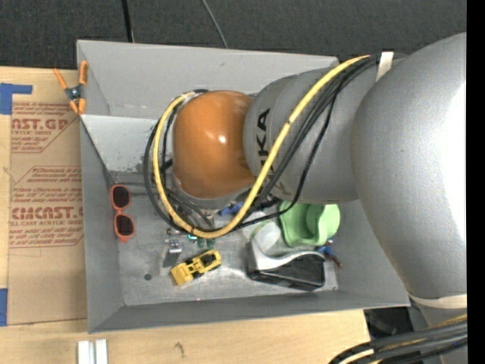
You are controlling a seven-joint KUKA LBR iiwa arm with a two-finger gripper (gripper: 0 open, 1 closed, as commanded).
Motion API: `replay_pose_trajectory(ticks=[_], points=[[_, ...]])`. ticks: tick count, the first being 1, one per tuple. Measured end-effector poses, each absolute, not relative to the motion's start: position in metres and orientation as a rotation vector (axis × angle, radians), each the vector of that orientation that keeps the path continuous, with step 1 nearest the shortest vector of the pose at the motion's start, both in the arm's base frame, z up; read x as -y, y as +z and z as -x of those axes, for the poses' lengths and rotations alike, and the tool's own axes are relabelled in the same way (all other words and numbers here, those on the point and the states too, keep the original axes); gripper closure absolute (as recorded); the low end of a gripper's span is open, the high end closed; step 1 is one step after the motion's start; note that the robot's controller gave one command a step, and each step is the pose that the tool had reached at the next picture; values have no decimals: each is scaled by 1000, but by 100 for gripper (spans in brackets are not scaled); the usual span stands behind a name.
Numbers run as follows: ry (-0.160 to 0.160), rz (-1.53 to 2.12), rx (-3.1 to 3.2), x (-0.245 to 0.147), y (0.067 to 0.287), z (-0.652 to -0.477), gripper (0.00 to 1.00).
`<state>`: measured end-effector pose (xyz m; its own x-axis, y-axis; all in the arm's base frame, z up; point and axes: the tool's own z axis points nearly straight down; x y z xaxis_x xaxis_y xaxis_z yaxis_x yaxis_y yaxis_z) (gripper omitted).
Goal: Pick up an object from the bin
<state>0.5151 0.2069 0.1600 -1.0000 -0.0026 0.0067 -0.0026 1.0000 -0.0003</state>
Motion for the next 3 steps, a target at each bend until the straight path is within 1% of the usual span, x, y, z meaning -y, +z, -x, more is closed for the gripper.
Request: replay_pose_trajectory(ticks=[1,2,3], points=[[-2,-1,3142,-206,164,-517,0],[-6,-212,3140,-187,151,-508,0],[-2,-540,3097,-131,113,-524,0]])
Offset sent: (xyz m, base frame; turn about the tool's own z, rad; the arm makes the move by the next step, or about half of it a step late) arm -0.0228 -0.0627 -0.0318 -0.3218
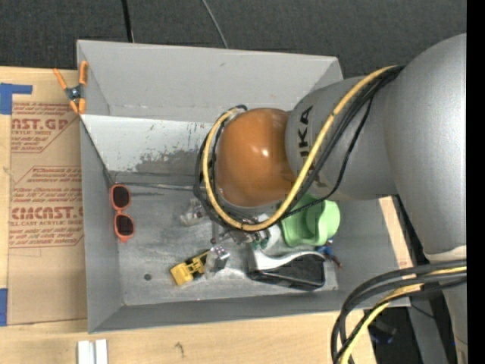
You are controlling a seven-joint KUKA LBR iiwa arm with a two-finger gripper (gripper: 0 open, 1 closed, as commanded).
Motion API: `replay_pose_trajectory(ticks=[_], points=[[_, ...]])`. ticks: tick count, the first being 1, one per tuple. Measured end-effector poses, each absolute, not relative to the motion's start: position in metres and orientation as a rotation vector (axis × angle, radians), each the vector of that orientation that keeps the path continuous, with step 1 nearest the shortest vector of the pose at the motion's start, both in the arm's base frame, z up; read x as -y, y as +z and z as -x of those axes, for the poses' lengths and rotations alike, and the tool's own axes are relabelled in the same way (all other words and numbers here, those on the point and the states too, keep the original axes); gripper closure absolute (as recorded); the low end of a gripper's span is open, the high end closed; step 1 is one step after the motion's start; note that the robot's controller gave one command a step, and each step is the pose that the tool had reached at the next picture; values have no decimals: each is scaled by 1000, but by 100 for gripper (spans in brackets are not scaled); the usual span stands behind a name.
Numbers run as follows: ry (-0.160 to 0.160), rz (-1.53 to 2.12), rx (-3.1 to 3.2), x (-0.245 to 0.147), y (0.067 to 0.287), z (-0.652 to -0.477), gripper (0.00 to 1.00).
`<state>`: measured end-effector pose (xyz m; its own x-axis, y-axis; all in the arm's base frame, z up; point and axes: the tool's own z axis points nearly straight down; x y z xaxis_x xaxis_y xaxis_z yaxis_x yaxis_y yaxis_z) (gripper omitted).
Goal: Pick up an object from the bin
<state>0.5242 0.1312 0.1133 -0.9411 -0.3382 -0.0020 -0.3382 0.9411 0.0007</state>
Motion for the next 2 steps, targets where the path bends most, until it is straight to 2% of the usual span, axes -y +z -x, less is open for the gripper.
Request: replay_pose_trajectory(ticks=[1,2], points=[[-2,654,-3082,-119,76,-512,100],[-2,653,-3082,-119,76,-512,100]])
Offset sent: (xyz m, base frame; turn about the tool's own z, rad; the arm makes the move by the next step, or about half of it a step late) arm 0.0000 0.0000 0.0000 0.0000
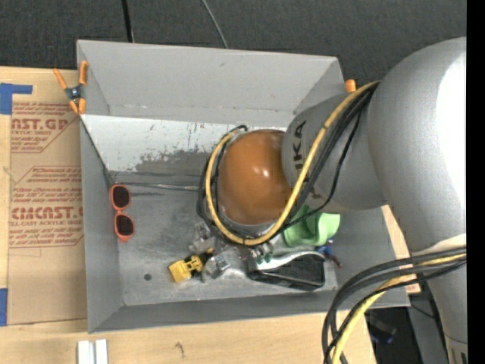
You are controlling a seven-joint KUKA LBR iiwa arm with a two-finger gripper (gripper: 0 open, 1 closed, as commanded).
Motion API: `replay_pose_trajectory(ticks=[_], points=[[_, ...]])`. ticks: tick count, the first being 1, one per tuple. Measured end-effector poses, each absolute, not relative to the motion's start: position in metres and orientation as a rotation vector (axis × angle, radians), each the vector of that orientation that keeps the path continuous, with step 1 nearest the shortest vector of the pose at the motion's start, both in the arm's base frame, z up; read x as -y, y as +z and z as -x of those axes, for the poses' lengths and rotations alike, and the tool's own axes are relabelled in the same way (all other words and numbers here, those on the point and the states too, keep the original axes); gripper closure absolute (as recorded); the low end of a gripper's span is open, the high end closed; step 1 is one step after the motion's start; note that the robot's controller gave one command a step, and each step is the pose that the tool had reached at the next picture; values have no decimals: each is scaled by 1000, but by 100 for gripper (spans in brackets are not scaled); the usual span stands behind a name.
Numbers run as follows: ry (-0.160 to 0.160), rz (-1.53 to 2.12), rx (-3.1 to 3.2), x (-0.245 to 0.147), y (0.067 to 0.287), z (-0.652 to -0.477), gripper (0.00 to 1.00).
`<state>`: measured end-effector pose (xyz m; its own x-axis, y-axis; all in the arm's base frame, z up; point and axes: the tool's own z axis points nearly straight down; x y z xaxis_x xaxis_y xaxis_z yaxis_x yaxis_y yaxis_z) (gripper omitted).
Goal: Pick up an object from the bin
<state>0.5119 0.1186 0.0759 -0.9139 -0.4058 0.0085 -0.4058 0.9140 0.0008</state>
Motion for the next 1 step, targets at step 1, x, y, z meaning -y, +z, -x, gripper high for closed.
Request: replay_pose_trajectory(ticks=[1], points=[[-1,-637,3069,-125,115,-509,100]])
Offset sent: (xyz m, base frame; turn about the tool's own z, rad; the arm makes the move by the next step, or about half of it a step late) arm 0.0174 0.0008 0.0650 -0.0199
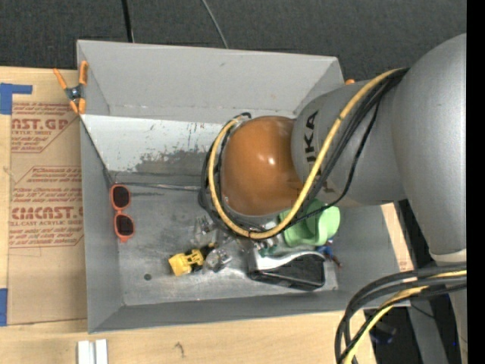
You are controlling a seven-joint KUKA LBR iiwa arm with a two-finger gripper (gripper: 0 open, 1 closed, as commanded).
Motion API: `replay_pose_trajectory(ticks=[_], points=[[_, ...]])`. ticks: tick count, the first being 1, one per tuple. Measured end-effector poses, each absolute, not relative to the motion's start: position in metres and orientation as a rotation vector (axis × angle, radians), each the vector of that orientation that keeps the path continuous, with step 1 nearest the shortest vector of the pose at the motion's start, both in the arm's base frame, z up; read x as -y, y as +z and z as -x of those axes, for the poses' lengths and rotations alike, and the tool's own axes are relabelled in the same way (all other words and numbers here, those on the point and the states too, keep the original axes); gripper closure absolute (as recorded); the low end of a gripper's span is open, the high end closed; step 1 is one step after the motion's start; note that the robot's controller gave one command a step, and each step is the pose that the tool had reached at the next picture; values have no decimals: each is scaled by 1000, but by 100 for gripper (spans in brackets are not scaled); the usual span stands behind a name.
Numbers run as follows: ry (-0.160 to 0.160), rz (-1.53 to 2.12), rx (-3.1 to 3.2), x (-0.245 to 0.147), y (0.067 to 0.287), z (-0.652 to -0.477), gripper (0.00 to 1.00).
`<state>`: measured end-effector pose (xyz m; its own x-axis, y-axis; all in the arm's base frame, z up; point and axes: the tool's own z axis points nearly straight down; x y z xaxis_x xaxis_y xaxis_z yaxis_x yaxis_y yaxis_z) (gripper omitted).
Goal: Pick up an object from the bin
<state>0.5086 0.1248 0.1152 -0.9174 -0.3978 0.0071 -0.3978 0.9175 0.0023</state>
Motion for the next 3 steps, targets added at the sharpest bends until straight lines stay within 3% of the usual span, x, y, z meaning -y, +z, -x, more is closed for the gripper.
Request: replay_pose_trajectory(ticks=[1,2,3], points=[[-2,-683,3074,-122,145,-530,100],[-2,-681,3068,-120,147,-521,100],[-2,-714,3062,-125,226,-554,100]])
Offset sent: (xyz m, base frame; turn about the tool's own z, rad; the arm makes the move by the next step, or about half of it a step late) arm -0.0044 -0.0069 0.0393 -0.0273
